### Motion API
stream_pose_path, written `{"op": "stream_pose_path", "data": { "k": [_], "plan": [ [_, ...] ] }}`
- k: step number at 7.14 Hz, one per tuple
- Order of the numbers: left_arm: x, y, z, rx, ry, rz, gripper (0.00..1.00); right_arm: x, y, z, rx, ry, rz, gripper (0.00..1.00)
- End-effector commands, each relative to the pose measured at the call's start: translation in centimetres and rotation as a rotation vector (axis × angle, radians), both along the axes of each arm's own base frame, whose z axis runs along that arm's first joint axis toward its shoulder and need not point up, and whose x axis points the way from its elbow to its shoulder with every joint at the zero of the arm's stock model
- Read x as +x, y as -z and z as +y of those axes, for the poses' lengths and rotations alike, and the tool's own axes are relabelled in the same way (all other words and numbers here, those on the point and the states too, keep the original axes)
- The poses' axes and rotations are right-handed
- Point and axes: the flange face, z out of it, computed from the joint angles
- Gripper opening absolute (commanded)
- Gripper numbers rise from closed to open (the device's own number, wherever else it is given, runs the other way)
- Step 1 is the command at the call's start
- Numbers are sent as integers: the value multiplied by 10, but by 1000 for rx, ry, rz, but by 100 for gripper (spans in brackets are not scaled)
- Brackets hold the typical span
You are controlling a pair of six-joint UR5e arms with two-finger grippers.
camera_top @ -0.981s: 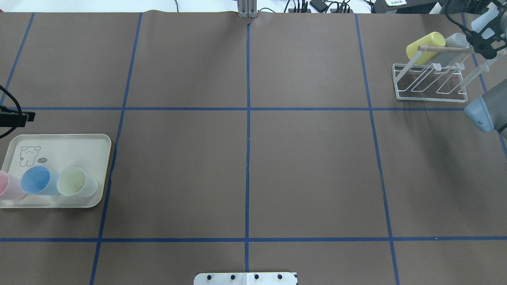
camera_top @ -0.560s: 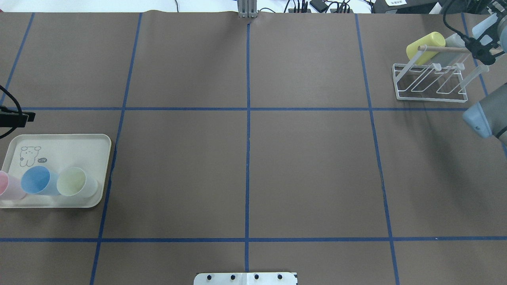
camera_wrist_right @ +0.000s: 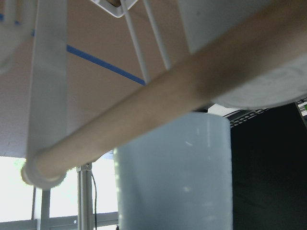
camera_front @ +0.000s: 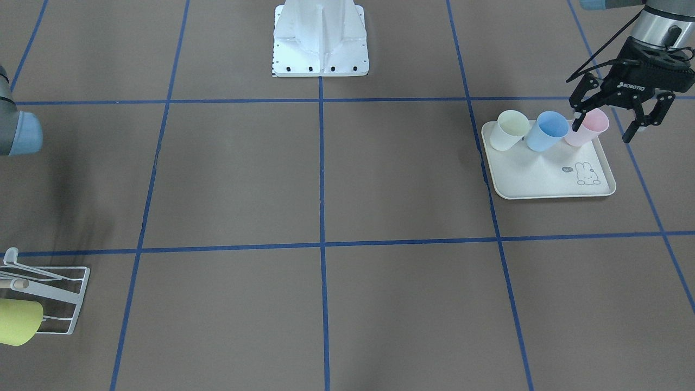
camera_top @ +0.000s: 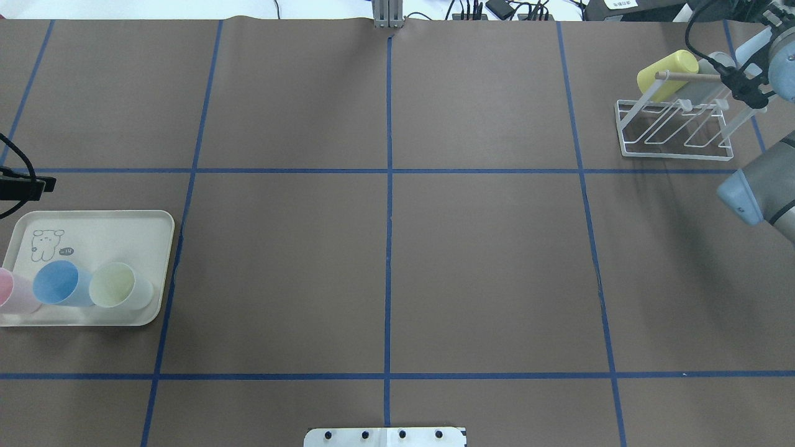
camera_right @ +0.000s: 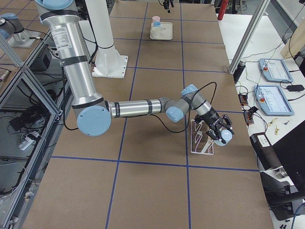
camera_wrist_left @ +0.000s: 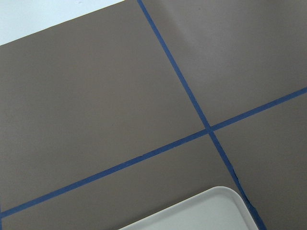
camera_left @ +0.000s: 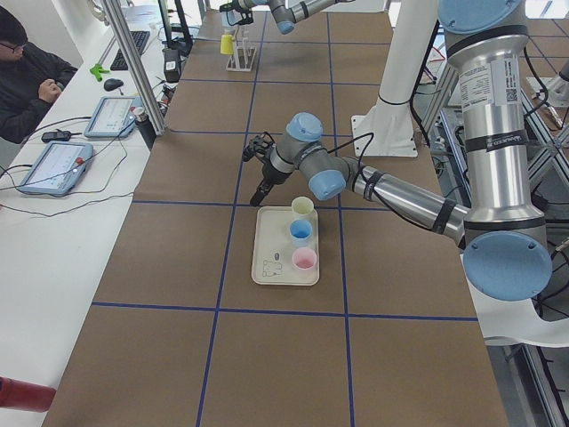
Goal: Transfer IKEA cup to right arm and place on rack
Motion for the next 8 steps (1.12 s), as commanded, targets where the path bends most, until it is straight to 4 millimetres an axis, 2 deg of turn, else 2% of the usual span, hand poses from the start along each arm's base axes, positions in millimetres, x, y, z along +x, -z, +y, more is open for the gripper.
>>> {"op": "stream_pose_path", "data": {
  "k": [1,4,7,8],
  "plan": [
    [0,-1,0,-1,-1,-2,100,-2,-3,2,-3,1,7,3],
    [0,0,-1,0,0,1,100,-7,-6,6,3,-4,32,3],
    [0,1,0,5,-3,2,100,-15,-6,7,6,1,42,8],
    [0,0,0,4,-1,0,100,-16,-5,7,5,12,50,23]
  ]
}}
